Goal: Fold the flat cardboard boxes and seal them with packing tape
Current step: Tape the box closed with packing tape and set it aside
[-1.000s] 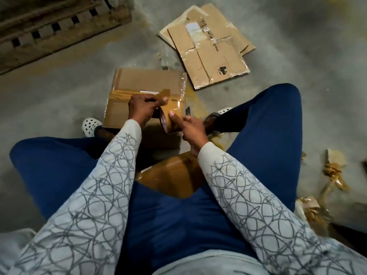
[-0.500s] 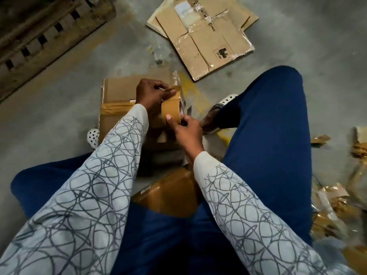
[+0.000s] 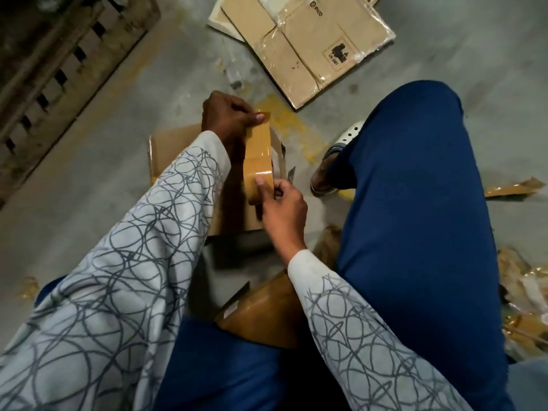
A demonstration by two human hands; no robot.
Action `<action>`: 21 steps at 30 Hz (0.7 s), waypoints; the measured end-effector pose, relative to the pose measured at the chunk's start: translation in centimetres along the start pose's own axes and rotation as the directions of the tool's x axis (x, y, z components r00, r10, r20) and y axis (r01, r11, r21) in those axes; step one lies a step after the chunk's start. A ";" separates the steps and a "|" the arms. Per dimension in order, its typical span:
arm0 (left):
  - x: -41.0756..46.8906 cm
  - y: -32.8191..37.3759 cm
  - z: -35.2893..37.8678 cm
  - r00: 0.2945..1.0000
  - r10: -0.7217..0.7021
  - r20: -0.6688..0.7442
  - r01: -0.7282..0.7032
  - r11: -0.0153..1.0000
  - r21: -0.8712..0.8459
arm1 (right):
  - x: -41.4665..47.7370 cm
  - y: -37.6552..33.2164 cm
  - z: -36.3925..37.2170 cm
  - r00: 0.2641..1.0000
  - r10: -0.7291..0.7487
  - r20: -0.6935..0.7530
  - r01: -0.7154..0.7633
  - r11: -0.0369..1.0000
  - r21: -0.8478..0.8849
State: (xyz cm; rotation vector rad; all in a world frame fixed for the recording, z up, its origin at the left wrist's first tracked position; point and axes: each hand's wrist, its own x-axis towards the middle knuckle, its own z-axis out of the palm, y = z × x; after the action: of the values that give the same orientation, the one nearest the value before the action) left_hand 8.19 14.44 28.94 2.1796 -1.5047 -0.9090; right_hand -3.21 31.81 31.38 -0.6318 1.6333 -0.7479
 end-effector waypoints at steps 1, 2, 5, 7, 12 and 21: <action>0.2 -0.2 0.1 0.999 0.018 0.034 -0.019 0.999 0.027 | -0.2 0.2 0.1 1.000 -0.018 0.005 0.018 0.999 -0.027; 0.3 -0.3 0.2 0.997 0.033 0.064 -0.035 0.999 0.039 | -0.3 0.4 0.0 0.999 -0.034 -0.001 0.034 0.999 -0.042; 0.7 -0.2 1.0 0.999 0.041 0.035 -0.041 0.999 -0.015 | 0.0 0.4 -0.4 0.999 -0.030 -0.021 0.029 0.998 -0.062; 1.4 0.0 1.2 0.997 0.022 -0.068 -0.029 0.994 -0.101 | 0.0 0.4 -0.4 0.999 -0.043 -0.020 0.041 0.994 -0.102; 3.6 -0.3 0.9 1.000 0.027 -0.014 -0.028 0.998 -0.060 | 0.4 0.1 -0.6 0.995 -0.104 -0.008 0.098 0.957 -0.273; 4.6 -1.0 2.5 0.999 -0.050 0.008 0.050 0.987 -0.154 | 1.9 -0.4 -0.2 0.992 -0.112 -0.057 0.089 0.947 -0.309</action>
State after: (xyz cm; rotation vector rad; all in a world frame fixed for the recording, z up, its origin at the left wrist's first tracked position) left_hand 8.33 10.79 25.06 2.1141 -1.3394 -1.0109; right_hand -3.79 30.11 30.52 -0.9240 1.8139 -0.6000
